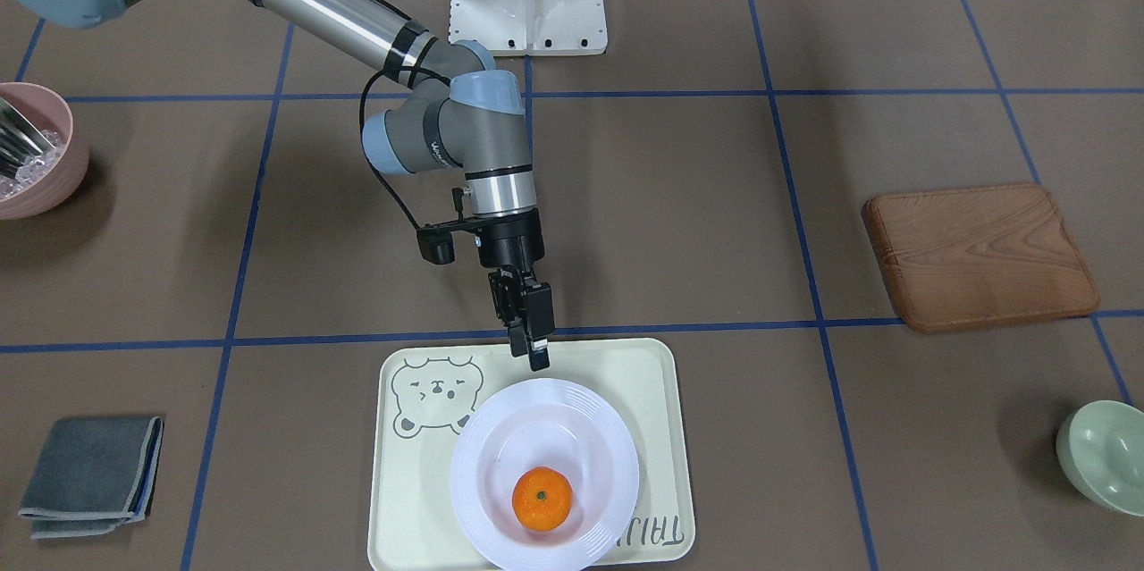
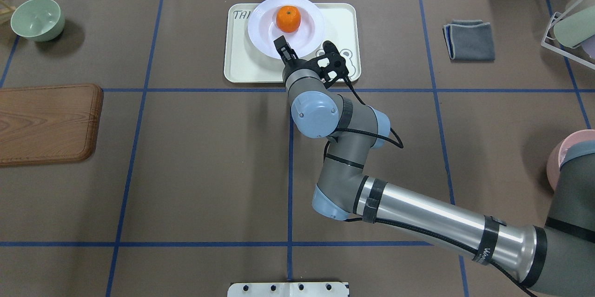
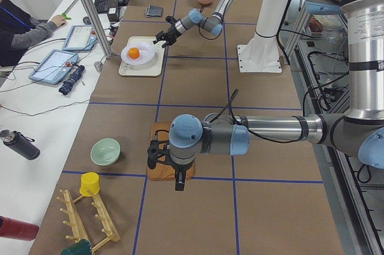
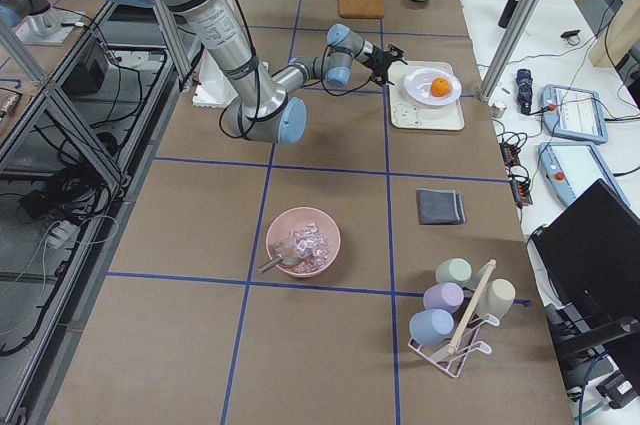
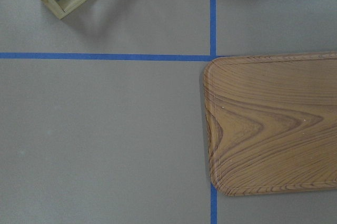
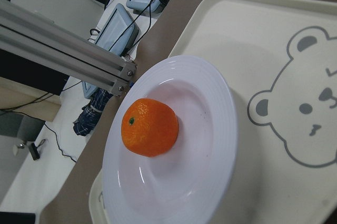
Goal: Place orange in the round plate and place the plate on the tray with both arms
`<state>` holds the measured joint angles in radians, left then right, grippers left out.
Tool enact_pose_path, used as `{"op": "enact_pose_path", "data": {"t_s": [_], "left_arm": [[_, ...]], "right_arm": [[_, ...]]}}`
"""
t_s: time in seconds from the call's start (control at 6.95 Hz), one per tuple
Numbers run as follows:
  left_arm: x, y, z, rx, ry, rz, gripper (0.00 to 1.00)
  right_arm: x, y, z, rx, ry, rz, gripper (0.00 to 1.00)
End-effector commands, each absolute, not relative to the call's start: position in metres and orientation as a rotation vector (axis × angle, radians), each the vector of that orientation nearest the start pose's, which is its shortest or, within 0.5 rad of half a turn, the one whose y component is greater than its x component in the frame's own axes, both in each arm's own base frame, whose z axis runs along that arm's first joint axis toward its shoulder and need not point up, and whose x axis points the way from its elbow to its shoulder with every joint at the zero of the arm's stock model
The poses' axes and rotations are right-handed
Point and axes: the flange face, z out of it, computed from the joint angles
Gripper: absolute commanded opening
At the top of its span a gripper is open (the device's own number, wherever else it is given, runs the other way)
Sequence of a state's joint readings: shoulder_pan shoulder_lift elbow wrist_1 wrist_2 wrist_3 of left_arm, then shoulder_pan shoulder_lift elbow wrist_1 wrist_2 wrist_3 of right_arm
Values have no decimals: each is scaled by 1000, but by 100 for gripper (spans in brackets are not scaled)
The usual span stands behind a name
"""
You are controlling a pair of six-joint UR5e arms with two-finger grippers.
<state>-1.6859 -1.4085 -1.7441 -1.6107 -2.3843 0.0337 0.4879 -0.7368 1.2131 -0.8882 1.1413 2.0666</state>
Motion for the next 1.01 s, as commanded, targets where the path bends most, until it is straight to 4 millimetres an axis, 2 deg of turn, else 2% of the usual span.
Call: {"op": "enact_pose_path", "data": {"t_s": [0.0, 0.14, 0.29, 0.43, 0.58, 0.86], "left_arm": [[-109, -417, 641, 107, 807, -55, 98], [-109, -416, 641, 104, 807, -57, 98], [-110, -417, 641, 105, 807, -57, 98], [-109, -419, 634, 115, 807, -56, 98], [-107, -422, 630, 114, 804, -58, 98], [-91, -428, 628, 110, 802, -8, 98]], "right_arm": [[-576, -541, 205, 405, -1022, 783, 100], [-557, -551, 228, 374, -887, 631, 100], [-521, -567, 261, 349, -799, 438, 100], [-464, -582, 297, 337, -777, 277, 100], [-395, -600, 327, 309, -786, 170, 100], [-263, -627, 409, 293, -761, -24, 100]]}}
